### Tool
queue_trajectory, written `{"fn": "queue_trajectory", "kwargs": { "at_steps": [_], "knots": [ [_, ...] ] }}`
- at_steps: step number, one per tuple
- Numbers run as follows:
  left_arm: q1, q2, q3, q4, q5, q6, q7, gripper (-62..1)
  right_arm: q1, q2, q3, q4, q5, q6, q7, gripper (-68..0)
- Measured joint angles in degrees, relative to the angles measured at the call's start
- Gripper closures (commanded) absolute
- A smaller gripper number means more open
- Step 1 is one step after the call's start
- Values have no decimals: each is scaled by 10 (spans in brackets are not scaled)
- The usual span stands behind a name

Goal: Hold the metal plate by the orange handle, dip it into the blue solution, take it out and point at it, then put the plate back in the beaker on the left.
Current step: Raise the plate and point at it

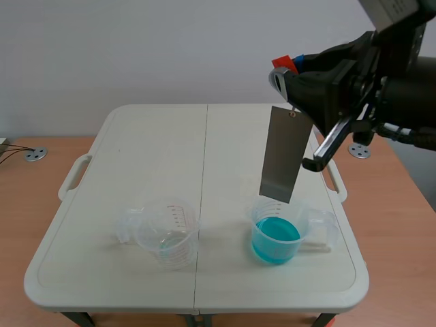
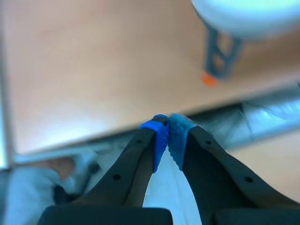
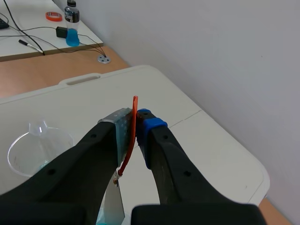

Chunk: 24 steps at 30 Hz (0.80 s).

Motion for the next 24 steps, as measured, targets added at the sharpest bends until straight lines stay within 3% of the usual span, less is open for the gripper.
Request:
{"fn": "queue_trajectory", "kwargs": {
  "at_steps": [6,13,16,19,24],
  "knots": [
    [-20,0,-58,73,0,-1,-13,-21,0,0,0,26,24,0,-13,-13],
    [-87,0,-72,118,0,-17,-12,-21,0,0,0,41,45,0,-30,-13],
    [-128,0,-71,120,2,-78,-11,-21,0,0,0,41,46,1,-34,-13],
    [-172,0,-61,120,2,-118,-10,-21,0,0,0,41,47,1,-34,-13],
    [-241,0,1,120,4,-188,17,-21,0,0,0,41,47,1,-37,-13]
  ]
}}
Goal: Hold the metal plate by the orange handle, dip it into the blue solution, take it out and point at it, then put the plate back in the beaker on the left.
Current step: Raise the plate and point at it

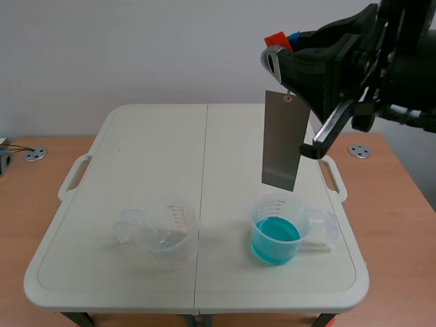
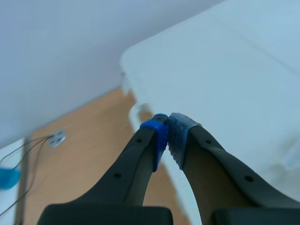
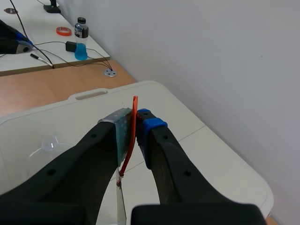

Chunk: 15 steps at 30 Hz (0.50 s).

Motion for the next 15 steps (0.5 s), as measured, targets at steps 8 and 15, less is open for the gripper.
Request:
{"fn": "queue_trajectory", "kwargs": {
  "at_steps": [8,15],
  "knots": [
    [-74,0,134,0,13,-68,47,-21,0,0,0,0,0,0,-2,-13],
    [-118,7,214,0,20,-68,55,-21,0,0,0,0,0,0,-5,-13]
  ]
}}
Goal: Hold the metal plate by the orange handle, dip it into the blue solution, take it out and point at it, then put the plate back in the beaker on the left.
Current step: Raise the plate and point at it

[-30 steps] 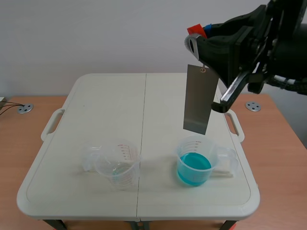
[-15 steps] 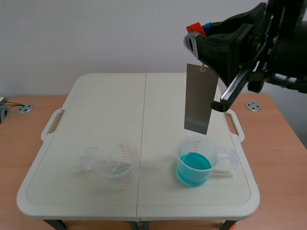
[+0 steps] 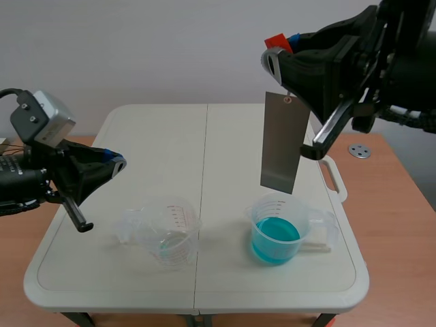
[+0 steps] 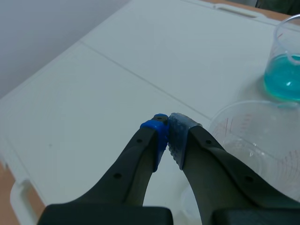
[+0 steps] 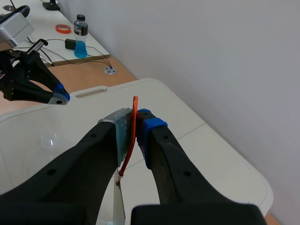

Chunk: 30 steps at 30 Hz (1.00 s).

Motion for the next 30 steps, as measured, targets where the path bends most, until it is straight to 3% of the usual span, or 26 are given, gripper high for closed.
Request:
{"fn": "queue_trajectory", "kwargs": {
  "at_steps": [11,23,30],
  "knots": [
    [-52,22,106,0,8,0,47,-21,0,0,0,0,0,0,-3,-13],
    [-63,22,249,0,8,0,40,-21,0,0,0,0,0,0,-3,-13],
    [-79,31,257,0,7,0,17,-21,0,0,0,0,0,0,-3,-13]
  ]
}}
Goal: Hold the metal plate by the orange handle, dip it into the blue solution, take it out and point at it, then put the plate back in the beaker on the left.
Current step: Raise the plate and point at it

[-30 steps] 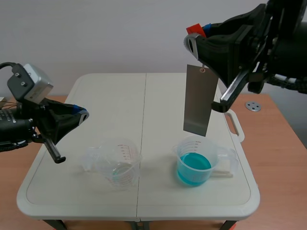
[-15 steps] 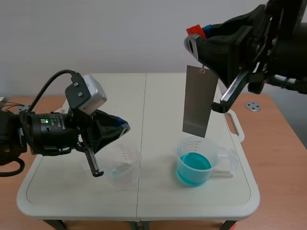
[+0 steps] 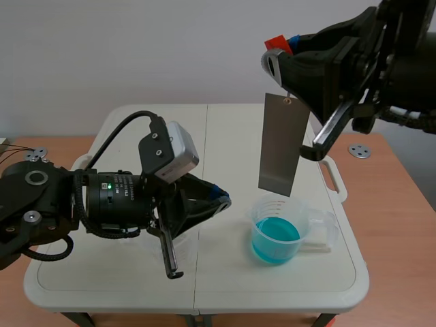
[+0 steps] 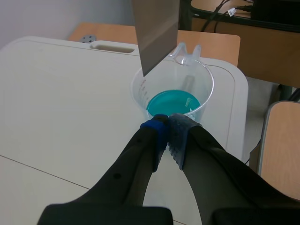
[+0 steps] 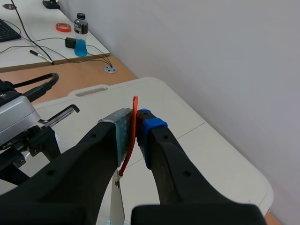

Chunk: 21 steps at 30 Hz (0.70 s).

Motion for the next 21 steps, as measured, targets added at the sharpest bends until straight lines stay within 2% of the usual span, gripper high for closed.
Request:
{"fn": "queue_trajectory", "kwargs": {
  "at_steps": [9,16,21],
  "knots": [
    [0,16,-5,0,0,2,2,-21,0,0,0,0,0,0,0,-13],
    [0,16,-32,0,5,51,2,-21,0,0,0,0,0,0,0,-13],
    [0,16,-52,0,19,51,2,-21,0,0,0,0,0,0,0,-13]
  ]
}}
